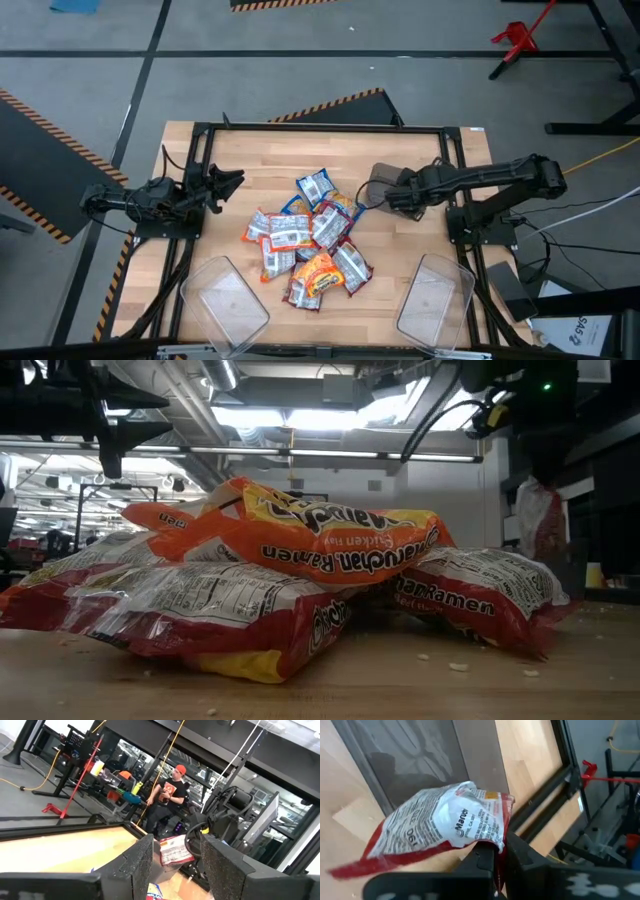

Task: Sort Maruchan noodles
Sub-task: Put the red noodle pack into the black bin

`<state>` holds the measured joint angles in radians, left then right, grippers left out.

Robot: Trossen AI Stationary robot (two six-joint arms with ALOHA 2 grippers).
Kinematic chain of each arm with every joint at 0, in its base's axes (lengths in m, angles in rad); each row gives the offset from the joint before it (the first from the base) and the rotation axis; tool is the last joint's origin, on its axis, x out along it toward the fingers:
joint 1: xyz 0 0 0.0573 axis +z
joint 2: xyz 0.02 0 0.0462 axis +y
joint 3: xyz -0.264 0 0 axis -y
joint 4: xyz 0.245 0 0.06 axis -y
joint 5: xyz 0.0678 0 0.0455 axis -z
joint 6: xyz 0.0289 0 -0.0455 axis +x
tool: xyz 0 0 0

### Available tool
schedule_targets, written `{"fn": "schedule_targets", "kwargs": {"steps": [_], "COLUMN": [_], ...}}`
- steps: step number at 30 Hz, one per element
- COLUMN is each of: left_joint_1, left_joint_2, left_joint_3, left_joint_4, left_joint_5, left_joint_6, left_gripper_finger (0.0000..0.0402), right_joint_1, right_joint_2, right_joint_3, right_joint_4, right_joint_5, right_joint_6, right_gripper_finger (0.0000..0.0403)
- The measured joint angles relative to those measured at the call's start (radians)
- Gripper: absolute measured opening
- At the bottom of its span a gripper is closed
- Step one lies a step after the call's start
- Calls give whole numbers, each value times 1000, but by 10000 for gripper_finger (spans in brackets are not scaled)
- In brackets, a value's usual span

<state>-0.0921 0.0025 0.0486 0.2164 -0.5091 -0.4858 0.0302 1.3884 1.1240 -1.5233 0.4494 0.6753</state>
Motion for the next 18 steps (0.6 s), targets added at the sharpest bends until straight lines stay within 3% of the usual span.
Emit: {"fn": "schedule_targets", "kwargs": {"steps": [5, 13, 18], "left_joint_1": [0, 0, 0], "left_joint_2": [0, 0, 0], "left_joint_3": [0, 0, 0], "left_joint_4": [0, 1, 0], "left_joint_5": [0, 0, 0], "left_joint_6": [0, 0, 0], "left_gripper_finger": [158, 158, 158], "right_joint_1": [-51, -79, -77], "right_joint_2": [13, 21, 22], "right_joint_3": [0, 0, 0], "right_joint_4": [57, -52, -29], "right_joint_5": [-25, -25, -61], "right_joint_6": [-77, -106, -165], "right_gripper_finger": [0, 0, 0]}}
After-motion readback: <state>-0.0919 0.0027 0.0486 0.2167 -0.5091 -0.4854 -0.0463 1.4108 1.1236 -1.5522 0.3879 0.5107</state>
